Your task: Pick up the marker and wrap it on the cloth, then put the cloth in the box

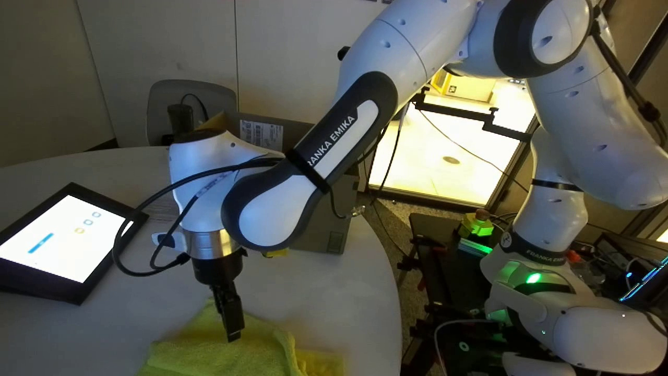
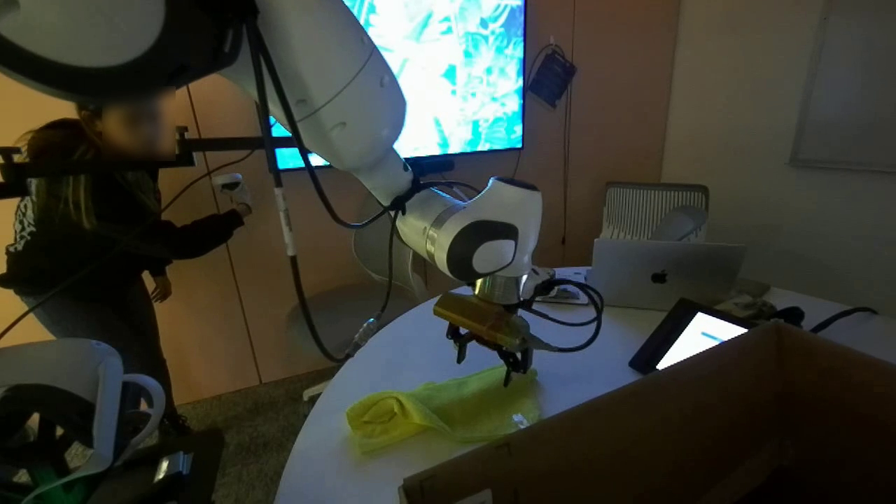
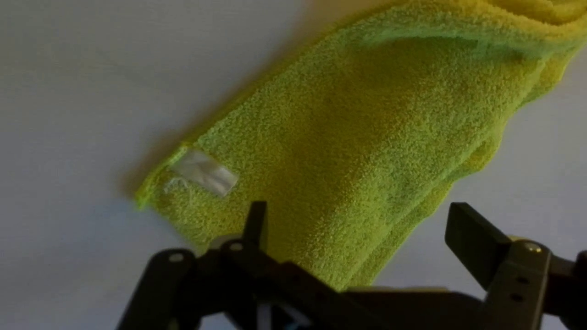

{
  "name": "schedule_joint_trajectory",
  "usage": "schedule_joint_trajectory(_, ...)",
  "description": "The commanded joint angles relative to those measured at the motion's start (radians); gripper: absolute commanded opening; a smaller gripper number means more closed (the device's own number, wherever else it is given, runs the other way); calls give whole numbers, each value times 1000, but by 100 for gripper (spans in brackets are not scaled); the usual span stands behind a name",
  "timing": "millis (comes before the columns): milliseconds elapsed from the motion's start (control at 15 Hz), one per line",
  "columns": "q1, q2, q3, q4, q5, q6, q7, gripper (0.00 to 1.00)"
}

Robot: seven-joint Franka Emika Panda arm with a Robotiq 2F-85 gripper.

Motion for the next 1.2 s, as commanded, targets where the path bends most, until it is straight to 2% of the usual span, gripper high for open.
schedule_joint_trajectory(0, -34, 30, 38, 44, -59, -41, -165, 100)
schedule_joint_trajectory(600, -62, 79, 58, 48, -154, 27, -575, 100)
schedule_joint_trajectory(1133, -46, 157, 42, 123, -136, 106, -631, 100)
